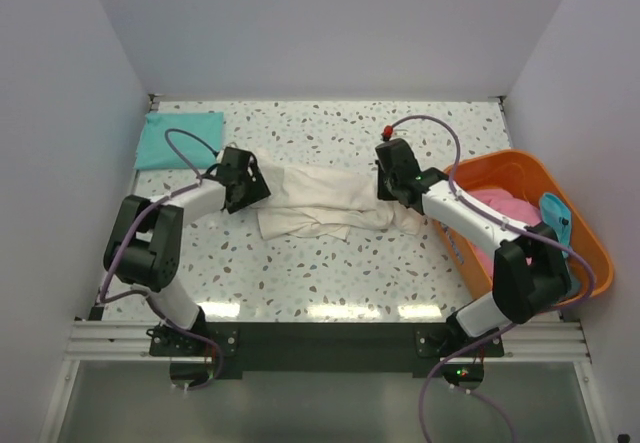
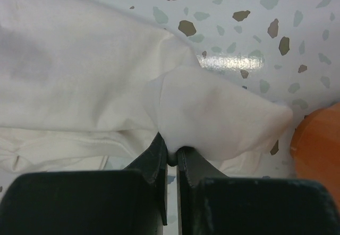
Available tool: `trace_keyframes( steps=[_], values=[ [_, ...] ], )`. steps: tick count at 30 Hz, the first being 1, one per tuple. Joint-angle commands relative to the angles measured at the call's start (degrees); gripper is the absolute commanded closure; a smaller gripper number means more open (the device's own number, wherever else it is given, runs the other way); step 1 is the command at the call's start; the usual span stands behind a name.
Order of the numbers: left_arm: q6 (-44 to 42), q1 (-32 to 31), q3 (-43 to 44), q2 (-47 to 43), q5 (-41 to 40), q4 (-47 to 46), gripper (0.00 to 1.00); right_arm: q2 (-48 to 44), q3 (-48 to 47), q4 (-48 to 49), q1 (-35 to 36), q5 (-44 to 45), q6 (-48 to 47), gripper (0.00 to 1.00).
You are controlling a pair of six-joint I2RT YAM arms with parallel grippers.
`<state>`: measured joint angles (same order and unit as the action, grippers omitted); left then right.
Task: Fold and stack the t-shirts
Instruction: Flatten the tshirt out
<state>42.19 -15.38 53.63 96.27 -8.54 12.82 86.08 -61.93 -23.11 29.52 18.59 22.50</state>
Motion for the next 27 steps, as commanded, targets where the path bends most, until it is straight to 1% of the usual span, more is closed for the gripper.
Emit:
trace_keyframes(
  steps=[1, 3, 4, 5, 6, 7, 10, 12, 13, 15, 16, 17, 20, 21, 22, 24, 25, 27],
  values=[
    [-0.1, 0.52, 1.57, 2.25, 2.65, -4.9, 0.26, 1.45, -0.82, 0.53, -0.16, 1.36, 0.97, 1.0],
    [0.17, 0.52, 1.22, 3.13, 2.47, -5.43, 0.4, 1.98, -0.73, 0.35, -0.16, 1.27, 1.14, 1.0],
    [0.17, 0.52, 1.3, 3.31, 2.38, -5.7, 0.55, 2.16, -0.73, 0.26, -0.08, 1.1, 1.05, 1.0],
    [-0.01, 0.52, 1.74, 3.83, 2.3, -5.61, 0.65, 2.33, -0.73, 0.35, -0.07, 1.1, 1.05, 1.0],
    [-0.27, 0.52, 1.92, 3.93, 2.47, -5.61, 0.95, 2.33, -0.65, 0.44, -0.07, 1.19, 1.05, 1.0],
    [-0.36, 0.52, 2.27, 4.01, 2.82, -5.26, 1.0, 2.42, -0.82, 0.35, -0.07, 1.1, 0.7, 1.0],
    [-1.59, 0.52, 3.85, 1.65, 3.44, -5.35, 1.0, 2.16, -2.57, -1.14, -0.07, 0.92, -0.52, 1.0],
    [-2.82, 0.52, 4.47, -3.17, 2.3, -5.26, 1.0, 1.2, -4.77, -2.72, -0.07, 1.01, -1.58, 1.0],
    [-3.25, 0.44, 4.56, -7.63, 1.42, -5.17, 1.0, 0.41, -6.26, -3.16, -0.07, 0.92, -1.84, 1.0],
    [-3.87, 0.52, 5.17, -12.49, -0.42, -3.69, 1.0, -2.57, -7.58, -3.86, -0.07, 0.31, -2.55, 1.0],
    [-4.66, 0.52, 6.04, -17.29, -0.86, -3.07, 1.0, -3.81, -8.55, -4.13, -0.07, -0.39, -2.72, 1.0],
    [-4.93, 0.52, 6.31, -19.78, -1.65, -2.72, 1.0, -5.04, -8.9, -4.13, -0.07, -1.0, -2.81, 1.0],
    [-5.81, 0.52, 8.07, -28.84, -3.5, 0.09, 1.0, -11.45, -10.22, -4.75, -0.07, -3.11, -2.99, 1.0],
    [-6.33, 0.52, 9.64, -32.6, -4.81, 1.67, 1.0, -14.42, -11.53, -4.92, -0.07, -4.34, -3.51, 1.0],
    [-6.51, 0.52, 10.96, -34.2, -4.82, 2.64, 1.0, -14.45, -12.68, -5.18, -0.07, -4.35, -3.87, 1.0],
    [-6.34, 0.52, 14.47, -36.84, -7.63, 5.53, 1.0, -18.48, -15.83, -5.88, 0.01, -5.05, -4.83, 1.0],
    [-6.51, 0.52, 18.4, -39.12, -8.42, 5.98, 1.0, -19.71, -19.77, -6.24, -0.07, -5.66, -5.01, 1.0],
    [-7.12, 0.52, 22.73, -41.07, -10.18, 7.39, 1.0, -22.35, -24.44, -8.07, -0.08, -6.9, -5.1, 1.0]
  ],
)
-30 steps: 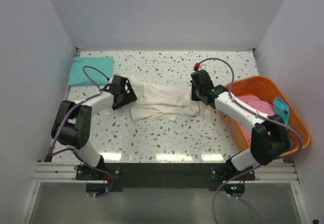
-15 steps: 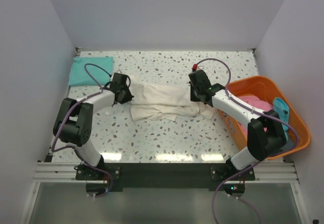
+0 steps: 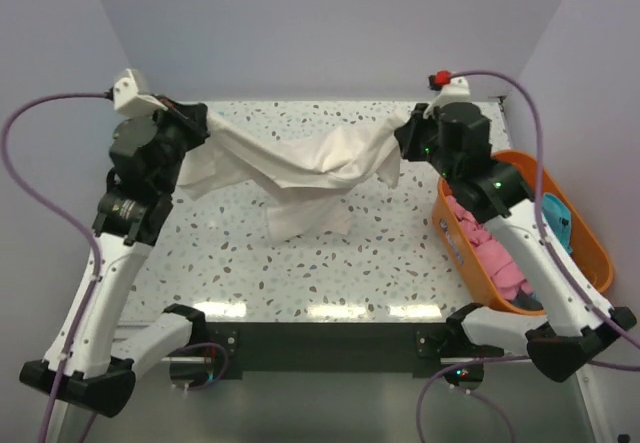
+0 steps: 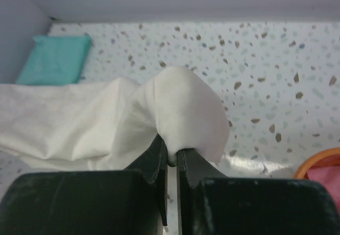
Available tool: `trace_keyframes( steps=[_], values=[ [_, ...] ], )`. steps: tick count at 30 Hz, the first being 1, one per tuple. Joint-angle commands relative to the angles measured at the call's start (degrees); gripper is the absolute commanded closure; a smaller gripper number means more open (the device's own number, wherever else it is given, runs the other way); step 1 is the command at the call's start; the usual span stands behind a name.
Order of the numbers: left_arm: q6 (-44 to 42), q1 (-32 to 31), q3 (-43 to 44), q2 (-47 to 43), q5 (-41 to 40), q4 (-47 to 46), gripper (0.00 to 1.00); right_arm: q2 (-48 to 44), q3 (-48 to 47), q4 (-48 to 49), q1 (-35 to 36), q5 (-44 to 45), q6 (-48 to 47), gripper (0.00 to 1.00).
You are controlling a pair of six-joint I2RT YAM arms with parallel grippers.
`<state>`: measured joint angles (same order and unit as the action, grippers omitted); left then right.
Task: Fold and stack the t-shirts
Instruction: Flatten the tshirt out
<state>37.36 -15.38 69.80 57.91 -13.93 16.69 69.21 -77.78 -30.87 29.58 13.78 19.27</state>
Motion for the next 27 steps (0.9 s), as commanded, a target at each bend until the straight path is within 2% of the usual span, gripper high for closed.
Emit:
trace_keyframes(
  steps=[1, 7, 10, 14, 19, 23, 26, 27],
  values=[
    [-3.25, 0.44, 11.28, -3.85, -5.31, 4.48, 1.0, -6.1, -13.67, -1.11, -0.05, -2.61, -1.78, 1.0],
    [-7.21, 0.52, 28.52, -4.56, -7.42, 10.47, 1.0, -7.86, -30.56, -6.56, -0.14, -9.47, -0.72, 1.0],
    [-8.01, 0.52, 32.59, -4.12, -8.04, 10.91, 1.0, -7.42, -35.75, -7.53, -0.14, -11.06, 0.24, 1.0],
    [-8.36, 0.52, 33.74, -1.75, -9.36, 9.6, 1.0, -5.58, -37.27, -5.26, -0.14, -9.39, 0.34, 1.0],
    [-9.85, 0.52, 33.74, 6.41, -11.9, 7.31, 1.0, 2.74, -37.89, -2.45, -0.14, -3.51, -2.39, 1.0],
    [-12.92, 0.7, 35.49, 14.58, -13.14, 1.54, 1.0, 11.28, -39.02, 5.0, -0.14, 5.1, -6.76, 1.0],
    [-16.09, 1.4, 38.55, 20.21, -11.65, -1.48, 1.0, 19.45, -45.33, 6.88, -0.23, 8.28, -10.64, 1.0],
    [-17.05, 1.49, 43.44, 23.44, -11.29, -0.96, 1.0, 21.21, -49.79, 6.79, -0.14, 7.84, -11.09, 1.0]
  ],
)
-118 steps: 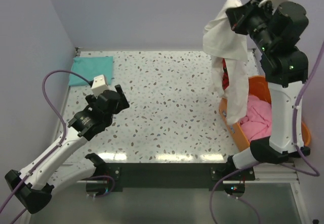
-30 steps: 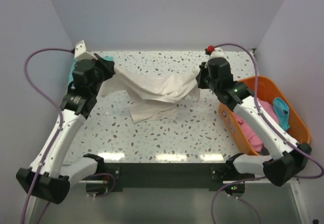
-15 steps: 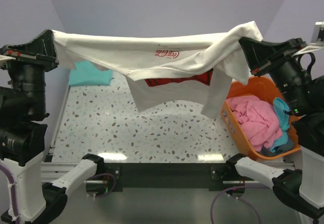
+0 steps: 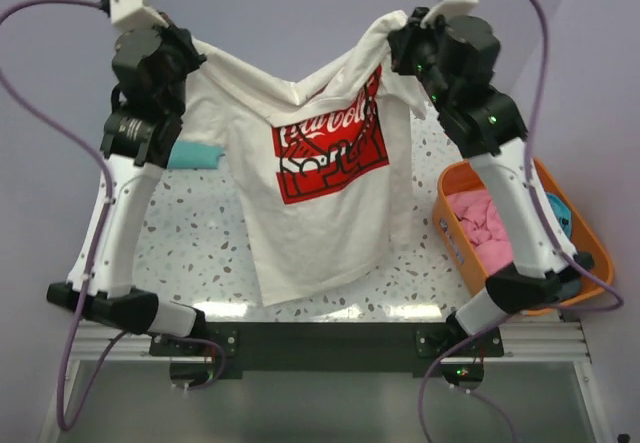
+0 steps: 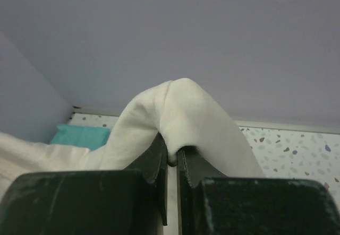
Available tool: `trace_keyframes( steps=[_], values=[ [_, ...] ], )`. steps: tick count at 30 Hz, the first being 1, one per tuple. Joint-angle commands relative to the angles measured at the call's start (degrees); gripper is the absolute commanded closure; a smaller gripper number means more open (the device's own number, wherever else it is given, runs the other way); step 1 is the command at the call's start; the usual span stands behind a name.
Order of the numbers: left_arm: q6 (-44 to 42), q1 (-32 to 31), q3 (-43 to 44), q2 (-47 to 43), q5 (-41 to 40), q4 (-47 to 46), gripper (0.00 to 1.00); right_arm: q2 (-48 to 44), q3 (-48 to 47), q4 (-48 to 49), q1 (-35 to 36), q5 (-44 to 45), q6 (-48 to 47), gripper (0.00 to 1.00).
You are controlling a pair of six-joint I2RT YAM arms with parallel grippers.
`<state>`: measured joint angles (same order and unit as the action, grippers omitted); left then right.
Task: Fold and stack the t-shirts
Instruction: Flatten the tshirt out
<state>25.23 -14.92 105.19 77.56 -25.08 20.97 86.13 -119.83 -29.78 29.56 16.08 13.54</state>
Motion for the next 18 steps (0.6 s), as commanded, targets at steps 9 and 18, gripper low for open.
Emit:
trace_keyframes(
  steps=[9, 18],
  values=[
    [-7.66, 2.52, 24.39, 8.16, -1.64, 1.97, 1.0, 5.3, -13.44, 4.47, -0.21, 2.12, -5.72, 1.0],
    [7.59, 2.61, -22.97, -19.09, -15.08, 10.65, 1.0, -13.95, 24.91, -7.65, -0.12, 1.24, 2.97, 1.0]
  ],
)
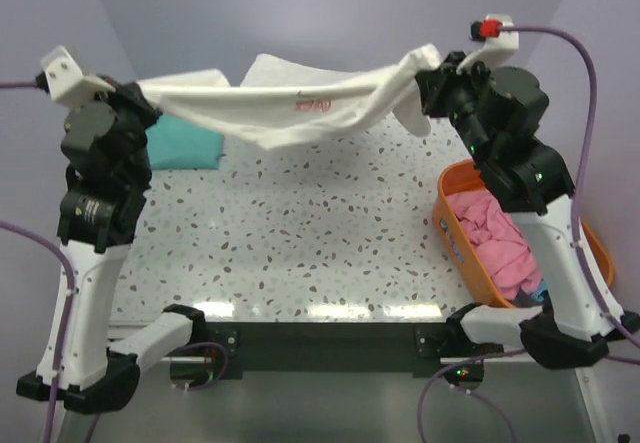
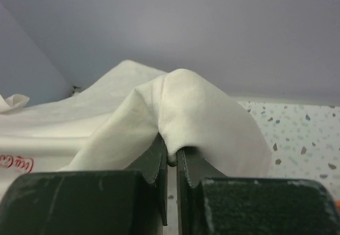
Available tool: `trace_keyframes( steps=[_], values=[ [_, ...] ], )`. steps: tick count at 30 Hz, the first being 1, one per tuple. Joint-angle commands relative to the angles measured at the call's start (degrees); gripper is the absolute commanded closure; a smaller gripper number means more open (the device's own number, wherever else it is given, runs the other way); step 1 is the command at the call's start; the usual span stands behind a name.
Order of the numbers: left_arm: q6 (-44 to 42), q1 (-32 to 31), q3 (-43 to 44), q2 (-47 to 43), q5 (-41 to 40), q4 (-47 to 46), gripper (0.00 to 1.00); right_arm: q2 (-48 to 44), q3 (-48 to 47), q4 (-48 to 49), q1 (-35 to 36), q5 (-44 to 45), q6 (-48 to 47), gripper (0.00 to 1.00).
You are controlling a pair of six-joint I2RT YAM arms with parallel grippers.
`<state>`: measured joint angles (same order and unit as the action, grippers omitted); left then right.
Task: Fold and stack the t-shirts
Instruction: Flatten the tshirt out
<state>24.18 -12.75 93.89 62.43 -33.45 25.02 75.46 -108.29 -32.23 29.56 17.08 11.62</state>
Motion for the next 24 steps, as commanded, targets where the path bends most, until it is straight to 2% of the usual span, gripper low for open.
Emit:
trace_keyframes(
  steps=[1, 2, 6, 8, 9, 10, 11, 12, 13, 15, 19, 24],
  values=[
    [10.77, 0.54, -15.45, -5.64, -3.76, 8.28, 1.0, -6.87, 17.63, -5.65, -0.12, -1.07, 6.39, 1.0],
    [14.62, 0.54, -23.41, -8.53, -2.68, 10.12, 1.0, -8.39, 26.55, -5.65, -0.12, -3.7, 9.79, 1.0],
    [24.48, 0.54, -39.02, -11.19, -6.8, 16.9, 1.0, -12.79, 43.81, -6.09, -0.21, -12.41, 15.89, 1.0],
    [26.17, 0.62, -41.76, -10.23, -6.37, 19.8, 0.98, -13.84, 49.55, -6.71, -0.21, -13.56, 17.82, 0.85],
    [26.87, 0.62, -41.51, -8.75, -6.54, 21.11, 0.9, -14.02, 53.49, -6.79, -0.21, -14.96, 17.83, 0.81],
    [28.1, 0.62, -41.07, -8.04, -7.32, 24.87, 0.43, -13.94, 54.75, -8.1, -0.21, -15.41, 18.0, 0.67],
    [28.46, 0.62, -40.19, -6.9, -7.5, 25.95, 0.21, -13.76, 55.37, -9.07, -0.21, -15.67, 17.74, 0.63],
    [29.51, 0.62, -39.66, -6.8, -7.59, 27.01, 0.0, -13.85, 55.73, -9.86, -0.21, -15.5, 17.83, 0.54],
    [29.52, 0.62, -38.61, -6.8, -7.16, 27.28, 0.0, -14.02, 55.64, -11.26, -0.21, -15.06, 17.91, 0.19],
    [28.2, 0.62, -37.99, -7.67, -6.19, 26.14, 0.0, -14.64, 54.59, -11.54, -0.21, -14.01, 17.3, 0.01],
    [25.39, 0.62, -40.53, -9.7, -0.76, 18.0, 0.0, -14.2, 51.43, -10.23, -0.12, -16.98, 14.93, 0.01],
    [21.52, 0.54, -43.87, -6.19, 9.26, 9.72, 0.0, -10.34, 50.19, -7.42, 0.41, -17.53, 13.7, 0.02]
  ],
)
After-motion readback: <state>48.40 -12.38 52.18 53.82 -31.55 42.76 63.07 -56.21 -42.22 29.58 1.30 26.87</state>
